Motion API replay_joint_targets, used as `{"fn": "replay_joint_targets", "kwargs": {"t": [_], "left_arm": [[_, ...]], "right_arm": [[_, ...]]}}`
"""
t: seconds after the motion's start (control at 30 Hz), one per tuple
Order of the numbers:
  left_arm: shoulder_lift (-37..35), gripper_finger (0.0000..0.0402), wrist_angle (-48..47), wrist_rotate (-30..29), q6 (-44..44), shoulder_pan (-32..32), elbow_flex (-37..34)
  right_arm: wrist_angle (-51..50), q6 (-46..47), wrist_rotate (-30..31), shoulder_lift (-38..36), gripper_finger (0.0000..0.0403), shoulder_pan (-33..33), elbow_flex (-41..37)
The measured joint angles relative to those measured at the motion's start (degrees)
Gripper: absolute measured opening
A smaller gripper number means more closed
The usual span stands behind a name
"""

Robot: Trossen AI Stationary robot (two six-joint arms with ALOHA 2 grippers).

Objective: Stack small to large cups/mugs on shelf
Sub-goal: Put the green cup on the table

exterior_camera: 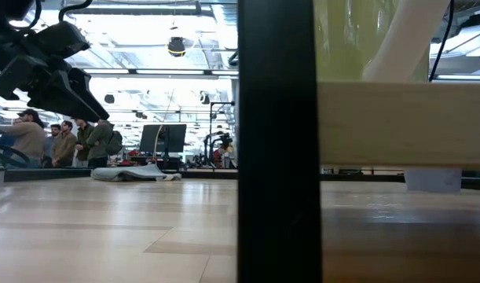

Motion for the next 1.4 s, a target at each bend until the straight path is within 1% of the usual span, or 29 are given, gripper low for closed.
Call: {"fn": "replay_joint_targets", "kwargs": {"t": [0.13, 0.4, 0.77, 1.0, 1.1, 1.4], "left_arm": [[0.0, 0.0254, -1.0, 0.0, 0.0, 0.0, 0.0], [0.0, 0.0254, -1.0, 0.0, 0.0, 0.0, 0.0], [0.0, 0.0254, -1.0, 0.0, -0.1, 0.0, 0.0], [0.0, 0.0254, -1.0, 0.0, -0.3, 0.0, 0.0], [0.0, 0.0254, -1.0, 0.0, -0.3, 0.0, 0.0], [0.0, 0.0254, -1.0, -0.2, -0.5, 0.0, 0.0]], "right_arm": [[0.0, -0.6, 0.0, 0.0, 0.0096, 0.0, 0.0], [0.0, -8.0, -1.5, 0.0, 0.0026, 0.0, 0.0], [-1.0, -10.9, -1.1, 0.1, 0.0025, 0.0, 0.4], [-3.8, -17.9, -1.2, 0.1, 0.0025, 0.0, 4.0], [-9.2, -21.3, -0.7, 0.1, 0.0025, 0.0, 7.0], [-30.3, -28.4, 8.6, 0.1, 0.0025, 1.9, 18.8]]}}
